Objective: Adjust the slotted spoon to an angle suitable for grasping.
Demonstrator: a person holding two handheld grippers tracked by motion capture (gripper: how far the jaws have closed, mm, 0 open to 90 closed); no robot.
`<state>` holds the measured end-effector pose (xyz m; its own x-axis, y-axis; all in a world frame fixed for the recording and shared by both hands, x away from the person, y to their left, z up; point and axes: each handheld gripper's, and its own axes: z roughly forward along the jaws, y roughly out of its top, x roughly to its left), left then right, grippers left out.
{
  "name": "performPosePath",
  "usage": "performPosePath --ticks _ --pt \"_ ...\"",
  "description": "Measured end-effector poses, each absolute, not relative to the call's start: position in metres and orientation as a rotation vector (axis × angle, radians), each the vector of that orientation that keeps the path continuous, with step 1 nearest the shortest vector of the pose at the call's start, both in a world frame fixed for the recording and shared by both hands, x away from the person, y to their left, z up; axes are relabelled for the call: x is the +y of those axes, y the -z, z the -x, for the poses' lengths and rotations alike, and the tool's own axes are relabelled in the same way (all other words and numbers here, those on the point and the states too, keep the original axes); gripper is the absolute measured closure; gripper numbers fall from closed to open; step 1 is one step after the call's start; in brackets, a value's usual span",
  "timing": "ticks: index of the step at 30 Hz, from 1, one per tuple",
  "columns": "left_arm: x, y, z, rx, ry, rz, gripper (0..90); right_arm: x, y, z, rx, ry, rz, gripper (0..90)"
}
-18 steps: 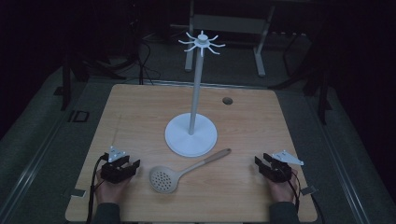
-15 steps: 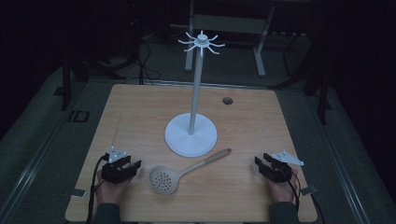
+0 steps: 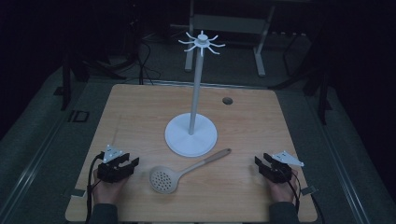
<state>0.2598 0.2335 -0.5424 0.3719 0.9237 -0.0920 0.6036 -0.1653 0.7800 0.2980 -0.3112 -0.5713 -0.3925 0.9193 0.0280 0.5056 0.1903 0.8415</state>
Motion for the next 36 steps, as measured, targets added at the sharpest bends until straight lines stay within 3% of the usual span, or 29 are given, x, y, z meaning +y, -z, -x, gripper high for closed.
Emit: performPosePath --ticks 16,36 --pt "0.229 0.518 -0.259 1.243 -0.535 -1.927 54.3 -0.311 0.571 -0.298 1.985 -1.109 -1.331 51.1" --pt "0.186 0.487 -0.285 1.140 -0.492 -2.057 57.3 -0.313 0.571 -0.297 1.970 -1.134 -1.357 50.4"
